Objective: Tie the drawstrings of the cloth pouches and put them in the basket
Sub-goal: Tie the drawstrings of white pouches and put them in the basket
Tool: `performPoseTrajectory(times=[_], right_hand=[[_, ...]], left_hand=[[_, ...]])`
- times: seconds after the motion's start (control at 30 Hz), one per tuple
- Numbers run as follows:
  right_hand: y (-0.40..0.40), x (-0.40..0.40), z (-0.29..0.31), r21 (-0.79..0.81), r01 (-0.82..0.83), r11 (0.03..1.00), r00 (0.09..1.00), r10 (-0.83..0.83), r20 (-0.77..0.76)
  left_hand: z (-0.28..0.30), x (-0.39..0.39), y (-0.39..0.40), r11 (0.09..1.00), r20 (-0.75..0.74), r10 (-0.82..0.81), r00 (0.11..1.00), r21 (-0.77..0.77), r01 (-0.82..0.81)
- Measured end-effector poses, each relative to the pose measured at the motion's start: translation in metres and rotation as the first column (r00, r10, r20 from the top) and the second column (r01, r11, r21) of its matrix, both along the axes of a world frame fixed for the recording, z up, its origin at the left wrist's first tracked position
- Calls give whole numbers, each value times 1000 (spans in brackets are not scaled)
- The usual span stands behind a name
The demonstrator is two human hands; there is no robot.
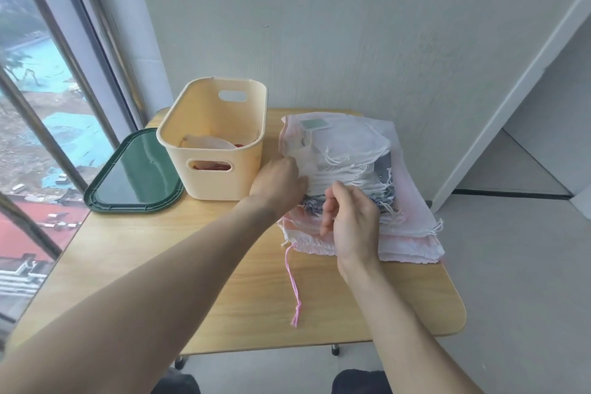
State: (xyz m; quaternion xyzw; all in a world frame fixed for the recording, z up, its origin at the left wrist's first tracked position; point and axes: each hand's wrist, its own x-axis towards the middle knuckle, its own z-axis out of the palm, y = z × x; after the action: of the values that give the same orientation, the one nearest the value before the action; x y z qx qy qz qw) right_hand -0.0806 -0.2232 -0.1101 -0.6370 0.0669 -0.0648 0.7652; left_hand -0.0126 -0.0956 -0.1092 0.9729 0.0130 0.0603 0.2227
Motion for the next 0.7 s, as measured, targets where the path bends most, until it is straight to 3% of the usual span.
performPoseTrajectory(times=[0.13, 0.23, 0.33, 0.4, 0.53, 0.63, 0.7], right_hand=[[-3, 2, 0, -3, 5, 1000, 1000, -5, -6], [-3, 2, 1, -6, 9, 1000, 1000, -9, -4], [-2, 2, 2, -8, 15, 1000, 1000, -14, 12], [-3, 1, 1, -20, 9, 1000, 1000, -9, 27], [-1, 1, -2, -32, -162, 986, 986, 163, 42], [5, 0, -5, 5, -354, 935, 934, 353, 49], [9, -3, -7, -51, -349, 936, 935, 351, 49]], left_hand=[[-4, -1, 2, 989, 9, 34, 999, -141, -33], [-2, -14, 6, 983, 122, 40, 992, -183, -17], [8, -38, 14, 946, 270, 52, 961, -322, 39], [16, -56, 22, 904, 281, 84, 956, -426, 46], [23, -92, 36, 693, 111, 115, 987, -721, 0], [22, -113, 37, 557, -38, 11, 999, -829, -38], [17, -121, 41, 467, -89, -121, 989, -884, -22]])
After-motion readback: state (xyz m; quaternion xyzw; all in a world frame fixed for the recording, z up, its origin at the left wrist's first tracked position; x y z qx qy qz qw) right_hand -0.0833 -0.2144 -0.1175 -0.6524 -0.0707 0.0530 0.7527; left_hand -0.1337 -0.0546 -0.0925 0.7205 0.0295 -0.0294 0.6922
